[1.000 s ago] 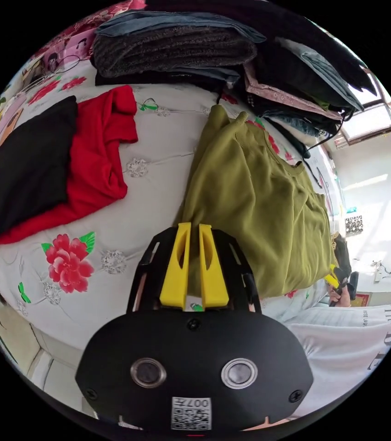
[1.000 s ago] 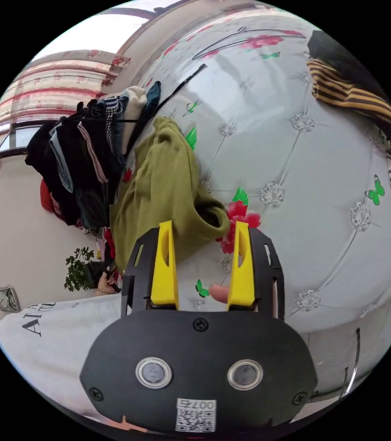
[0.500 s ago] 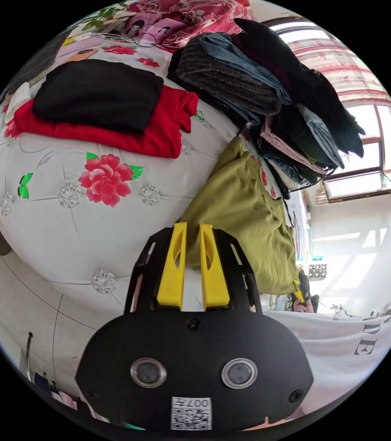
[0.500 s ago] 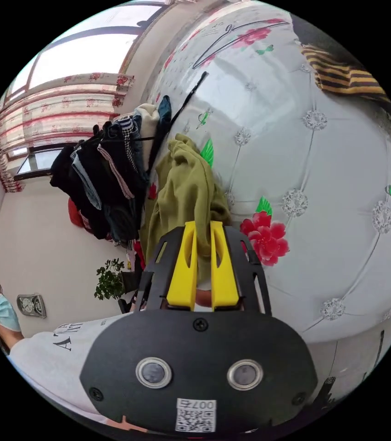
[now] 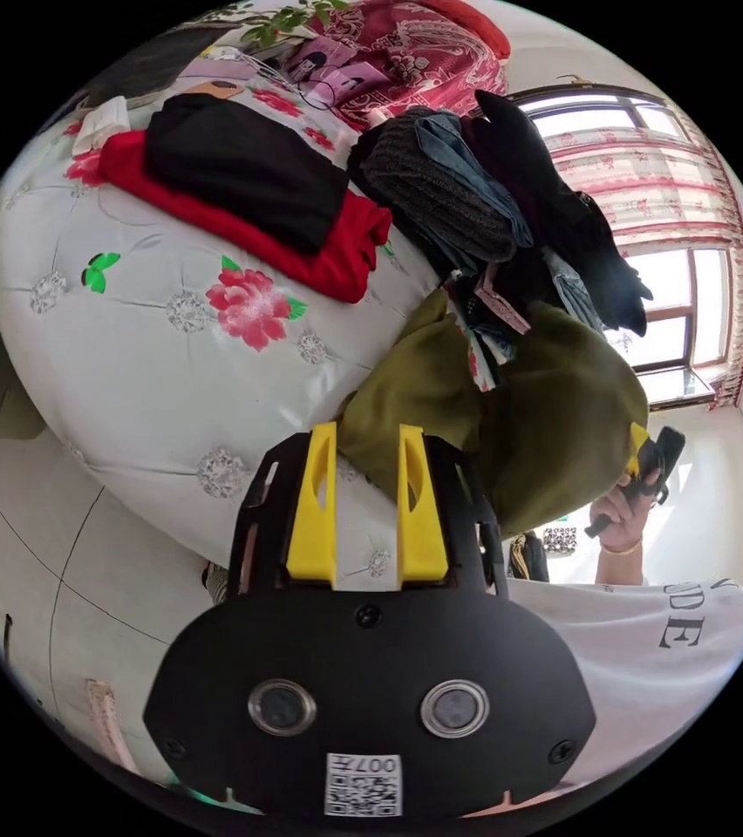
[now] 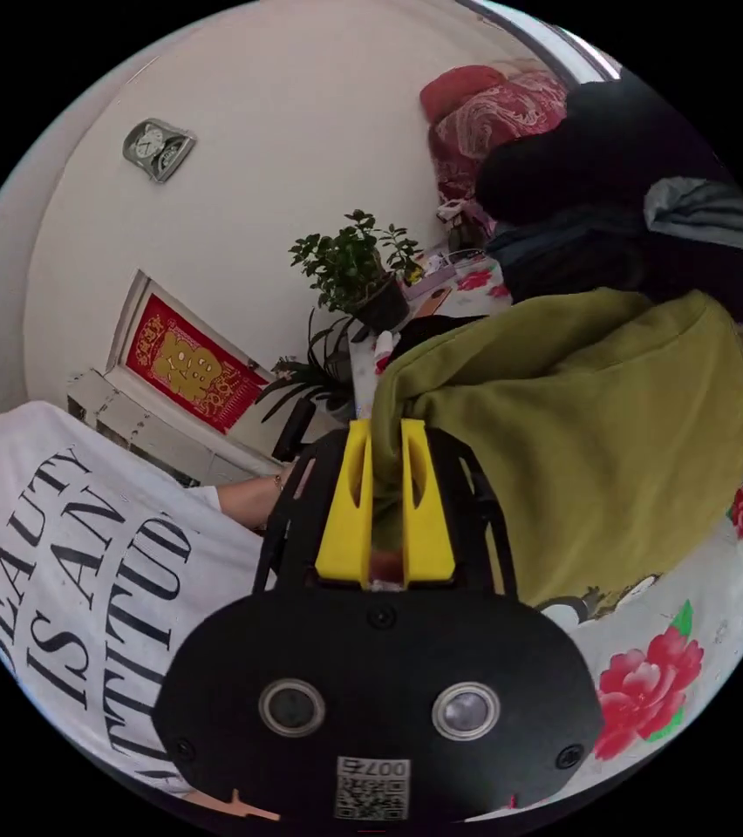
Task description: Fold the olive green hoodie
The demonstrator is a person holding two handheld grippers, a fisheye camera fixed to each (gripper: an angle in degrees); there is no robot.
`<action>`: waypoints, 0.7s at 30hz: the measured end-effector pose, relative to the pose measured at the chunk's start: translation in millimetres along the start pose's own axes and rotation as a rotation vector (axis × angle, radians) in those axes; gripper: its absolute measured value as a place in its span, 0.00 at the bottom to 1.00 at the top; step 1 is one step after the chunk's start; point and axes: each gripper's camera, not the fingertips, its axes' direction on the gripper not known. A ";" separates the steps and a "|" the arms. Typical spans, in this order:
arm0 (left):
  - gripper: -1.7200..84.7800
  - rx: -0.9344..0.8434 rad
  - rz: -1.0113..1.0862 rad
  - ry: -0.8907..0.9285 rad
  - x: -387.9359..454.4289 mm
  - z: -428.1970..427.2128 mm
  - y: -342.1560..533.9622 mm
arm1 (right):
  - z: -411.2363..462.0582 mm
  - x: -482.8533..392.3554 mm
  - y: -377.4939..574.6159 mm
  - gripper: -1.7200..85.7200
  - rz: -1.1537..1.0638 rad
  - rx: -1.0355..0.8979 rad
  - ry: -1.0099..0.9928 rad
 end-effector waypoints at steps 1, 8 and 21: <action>0.14 0.000 -0.006 0.009 -4.2 -0.9 3.2 | 44.6 4.5 -6.7 0.10 0.012 -0.080 -0.050; 0.18 -0.040 -0.064 0.140 -44.3 -2.1 38.8 | 108.6 84.6 26.6 0.13 0.235 -0.106 -0.054; 0.20 -0.291 0.086 0.269 -25.3 85.6 32.2 | 58.2 268.2 142.0 0.17 0.862 0.189 0.098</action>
